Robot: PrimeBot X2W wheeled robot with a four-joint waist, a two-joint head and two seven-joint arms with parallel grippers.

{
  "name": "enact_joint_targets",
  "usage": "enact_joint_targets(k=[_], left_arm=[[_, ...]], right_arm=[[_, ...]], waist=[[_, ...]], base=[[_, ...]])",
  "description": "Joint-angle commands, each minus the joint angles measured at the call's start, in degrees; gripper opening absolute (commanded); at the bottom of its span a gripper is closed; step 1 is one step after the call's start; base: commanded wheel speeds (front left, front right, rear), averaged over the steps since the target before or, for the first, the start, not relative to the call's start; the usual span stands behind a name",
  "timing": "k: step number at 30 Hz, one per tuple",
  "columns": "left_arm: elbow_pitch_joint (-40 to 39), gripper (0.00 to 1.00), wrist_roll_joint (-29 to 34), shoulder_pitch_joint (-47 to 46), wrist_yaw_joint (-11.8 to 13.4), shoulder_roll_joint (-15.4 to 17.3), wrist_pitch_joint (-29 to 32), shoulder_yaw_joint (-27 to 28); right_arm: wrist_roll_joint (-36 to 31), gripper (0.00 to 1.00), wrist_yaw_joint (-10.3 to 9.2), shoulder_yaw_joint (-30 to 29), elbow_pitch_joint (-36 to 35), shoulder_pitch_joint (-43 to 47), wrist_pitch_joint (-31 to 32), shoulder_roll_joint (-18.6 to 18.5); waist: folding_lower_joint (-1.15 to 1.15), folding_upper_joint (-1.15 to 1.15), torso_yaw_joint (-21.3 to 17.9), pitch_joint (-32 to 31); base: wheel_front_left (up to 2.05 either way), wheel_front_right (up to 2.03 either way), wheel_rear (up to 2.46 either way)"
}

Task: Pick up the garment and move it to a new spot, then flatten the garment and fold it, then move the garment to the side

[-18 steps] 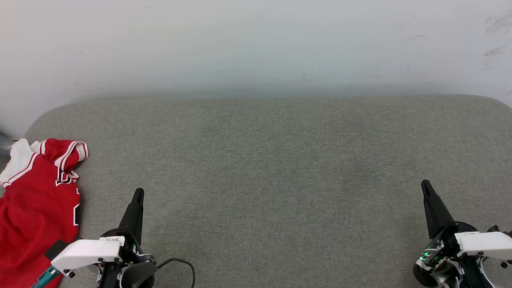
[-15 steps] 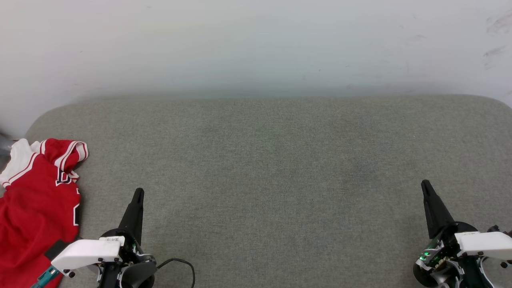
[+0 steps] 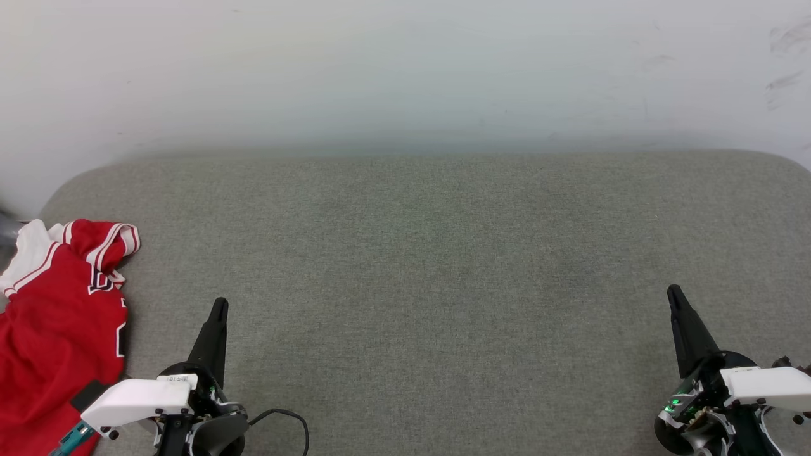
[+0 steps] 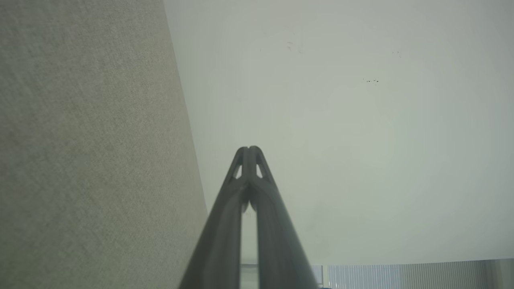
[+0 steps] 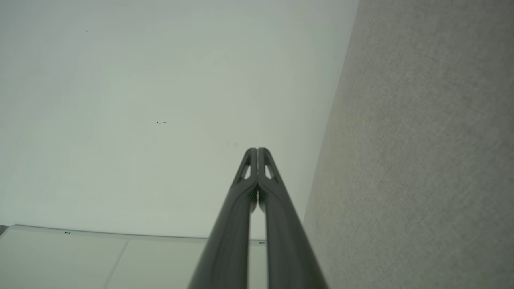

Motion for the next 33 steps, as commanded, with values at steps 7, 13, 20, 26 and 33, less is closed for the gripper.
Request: enact_joint_targets(k=[7,13,20,26,33], left_arm=[[-0.05,0.0,0.03,-0.35,-0.25,-0.12,0.09,0.12],[0.96,1.0,0.0,0.76,0.08,-0.09,-0.05,-0.24],[-0.91,1.0,0.15,0.85,0.06,-0.08,-1.75,-2.58],[-2.5,1.0,0.71,0.89,0.05,-0.05,-3.38,-4.5],[-4.74,1.0,3.59,0.64,0.03,0.54,-5.56,-6.87]], right_arm=[[0.22,0.0,-0.02,0.07,0.01,-0.76,-0.02,-0.12],[-0.03,1.0,-0.01,0.06,0.95,0.83,-0.07,0.04],[-0.82,1.0,-0.01,1.27,-1.48,1.77,-2.14,0.03],[-1.82,1.0,-0.01,2.23,-3.35,2.54,-3.82,0.02],[-6.59,1.0,-0.01,2.62,-5.14,3.18,-5.62,-0.13]], waist=[[0.0,0.0,0.0,0.0],[0.0,0.0,0.0,0.0],[0.0,0.0,0.04,0.04],[0.0,0.0,0.19,0.04],[0.0,0.0,0.34,0.04]], base=[[0.0,0.0,0.0],[0.0,0.0,0.0],[0.0,0.0,0.0],[0.0,0.0,0.0],[0.0,0.0,0.0]])
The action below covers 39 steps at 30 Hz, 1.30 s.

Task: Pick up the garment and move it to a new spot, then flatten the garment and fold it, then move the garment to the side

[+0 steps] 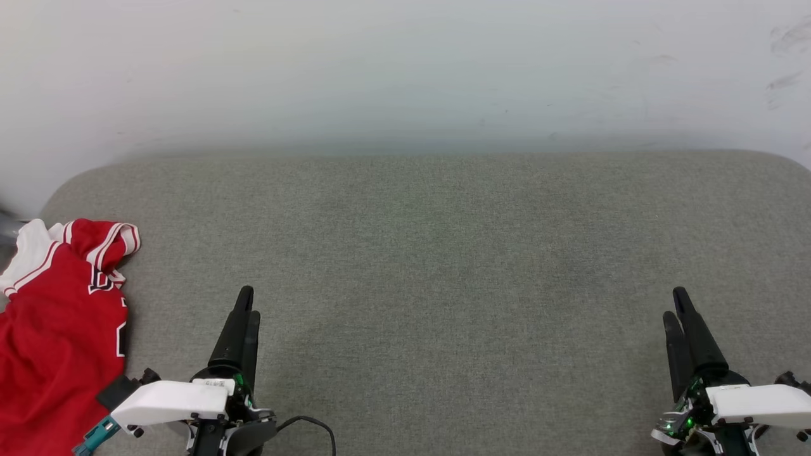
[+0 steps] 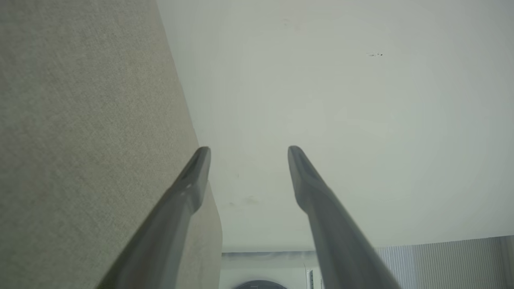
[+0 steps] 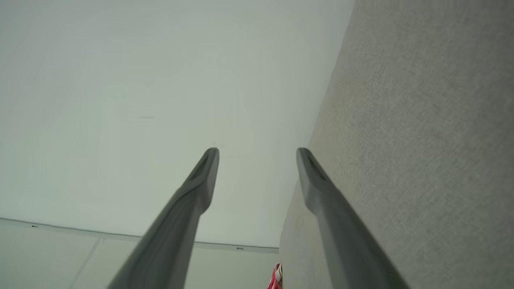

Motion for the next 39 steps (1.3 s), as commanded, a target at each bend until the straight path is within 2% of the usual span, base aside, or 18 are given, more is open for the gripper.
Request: enact_joint_targets(k=[1,6,14,27,28,33,39], left_arm=[[-1.67,1.0,1.69,-1.43,-0.06,0.62,-0.71,-0.84],[-3.12,1.0,8.59,-1.44,-0.07,0.47,-1.93,-0.52],[-4.79,1.0,24.14,-1.03,-0.09,0.16,-3.71,-0.4],[-7.71,1.0,45.41,-0.17,0.32,1.31,-6.32,-2.03],[-8.29,1.0,49.0,0.02,0.95,1.89,-6.88,-2.73],[-8.95,1.0,54.75,0.24,2.35,3.3,-7.89,-4.5],[-9.19,1.0,58.56,0.06,3.59,4.34,-8.74,-6.13]], right_arm=[[-2.5,1.0,0.0,0.23,-1.76,-0.53,-0.73,-0.3],[-11.58,1.0,0.0,0.52,-3.22,-0.21,-1.93,-0.68],[-27.85,1.0,0.0,0.27,-5.52,0.62,-3.61,-0.36],[-45.22,1.0,0.0,0.0,-9.78,2.01,-3.24,-0.15],[-48.34,1.0,0.0,0.06,-10.68,2.32,-3.5,-0.15],[-54.12,1.0,0.0,-0.45,-12.3,2.81,-3.62,-0.15],[-58.78,1.0,0.0,-0.47,-13.6,3.23,-3.61,-0.16]], waist=[[0.0,0.0,0.04,0.0],[0.0,0.0,0.11,-0.01],[0.0,0.0,0.16,-0.13],[0.0,0.0,0.22,-0.29],[0.0,0.0,0.29,-0.32],[0.0,0.0,0.5,-0.38],[0.0,0.0,0.6,-0.39]], base=[[0.0,0.0,0.0],[0.0,0.0,0.0],[0.0,0.0,0.0],[0.0,0.0,0.0],[0.0,0.0,0.0],[0.0,0.0,0.0],[0.0,0.0,0.0]])
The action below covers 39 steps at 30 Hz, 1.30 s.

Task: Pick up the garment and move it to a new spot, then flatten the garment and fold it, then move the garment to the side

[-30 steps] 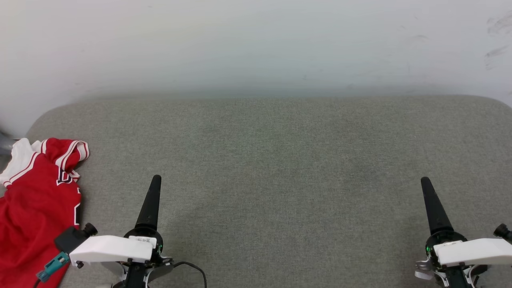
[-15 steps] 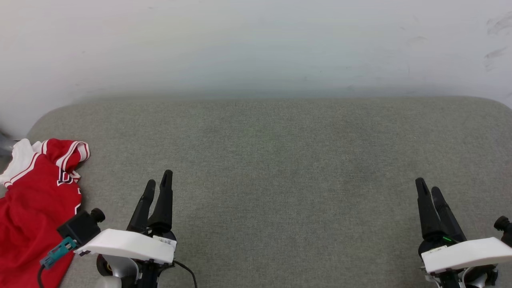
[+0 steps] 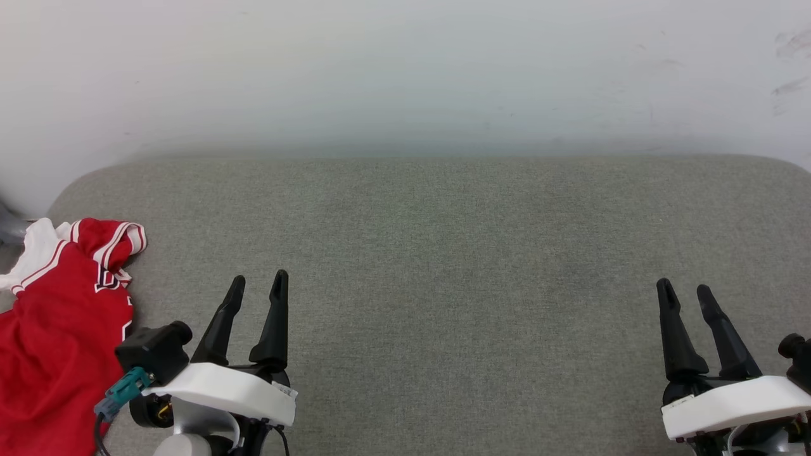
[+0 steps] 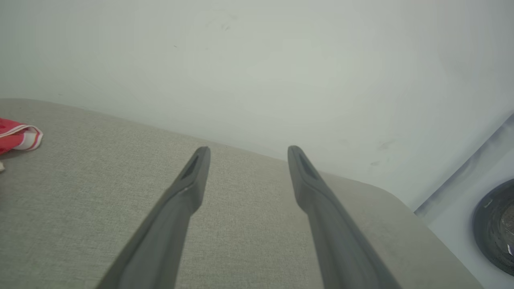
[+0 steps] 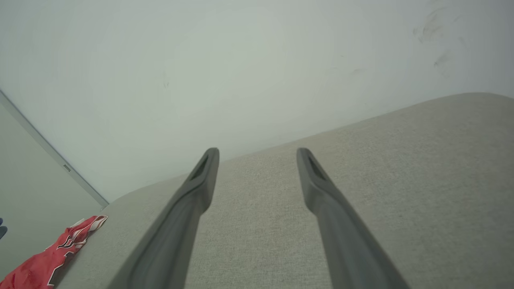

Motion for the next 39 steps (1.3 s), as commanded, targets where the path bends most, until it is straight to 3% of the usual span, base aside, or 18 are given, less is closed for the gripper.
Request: enact_joint_targets(k=[1,23,39], left_arm=[[-0.8,1.0,1.54,-0.38,0.45,0.63,-0.58,-0.53],[0.49,1.0,13.09,-0.8,3.99,3.18,-3.79,-5.43],[1.95,1.0,18.64,-0.78,3.72,2.89,-5.76,-5.71]], right_arm=[[-1.73,1.0,0.0,0.01,-1.26,-0.18,-0.26,-0.07],[-17.17,1.0,0.0,-1.5,-4.22,2.03,2.4,-0.1],[-22.59,1.0,-0.01,-2.15,-5.02,2.84,1.61,-0.11]], waist=[[0.0,0.0,0.01,0.0],[0.0,0.0,0.3,-0.1],[0.0,0.0,1.87,-0.13]], base=[[0.0,0.0,0.0],[0.0,0.0,0.0],[0.0,0.0,0.0]])
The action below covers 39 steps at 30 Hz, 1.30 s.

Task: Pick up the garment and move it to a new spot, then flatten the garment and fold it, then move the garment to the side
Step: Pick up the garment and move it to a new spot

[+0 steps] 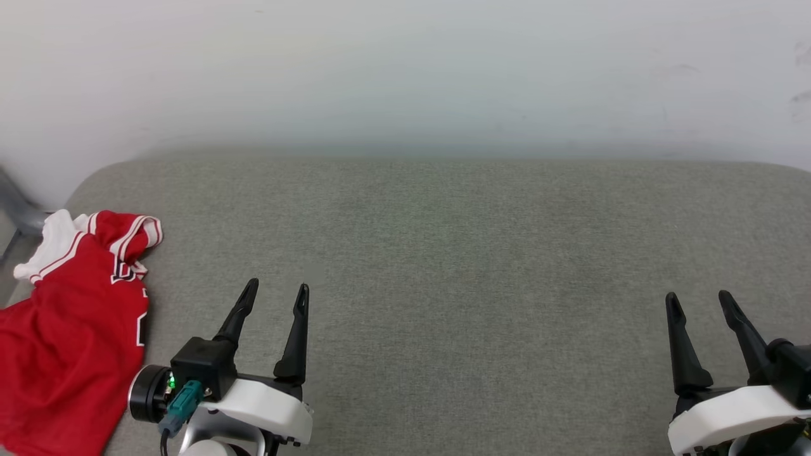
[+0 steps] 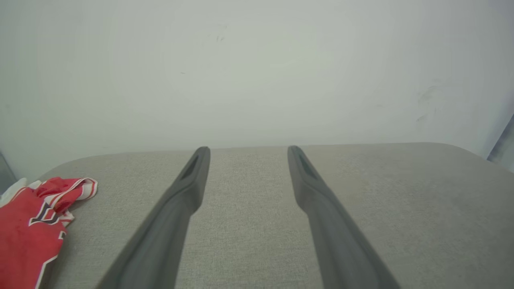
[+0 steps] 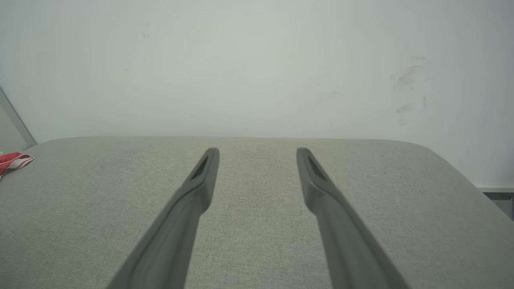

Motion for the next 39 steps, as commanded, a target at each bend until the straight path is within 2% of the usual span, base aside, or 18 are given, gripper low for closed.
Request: enact_joint_targets(k=[1,10,26,32,39], left_arm=[[0.05,1.0,1.17,-0.73,-0.16,-0.17,-0.46,0.11],[1.21,1.0,4.03,-0.69,-0.22,-0.7,-1.48,2.13],[2.51,1.0,9.2,0.24,-0.88,-1.62,-2.93,5.9],[2.82,1.0,9.39,0.47,-1.37,-1.88,-2.88,7.4],[3.15,1.0,9.66,0.33,-2.2,-2.37,-2.88,8.41]], right_arm=[[-1.17,1.0,-0.02,0.0,-0.64,0.48,-0.45,-0.1],[-2.57,1.0,-0.02,1.17,-0.33,0.33,-1.49,-0.11],[-5.32,1.0,-0.03,3.04,0.96,-0.91,-3.73,-0.12],[-4.63,1.0,-0.03,3.48,1.99,-1.46,-4.13,-0.11],[-4.32,1.0,-0.03,3.65,2.54,-1.73,-4.42,-0.11]], waist=[[0.0,0.0,0.76,-0.01],[0.0,0.0,6.55,-0.15],[0.0,0.0,20.88,-0.34],[0.0,0.0,23.69,-0.22],[0.0,0.0,24.91,-0.08]], base=[[0.0,0.0,0.0],[0.0,0.0,0.0],[0.0,0.0,0.0],[0.0,0.0,0.0],[0.0,0.0,0.0]])
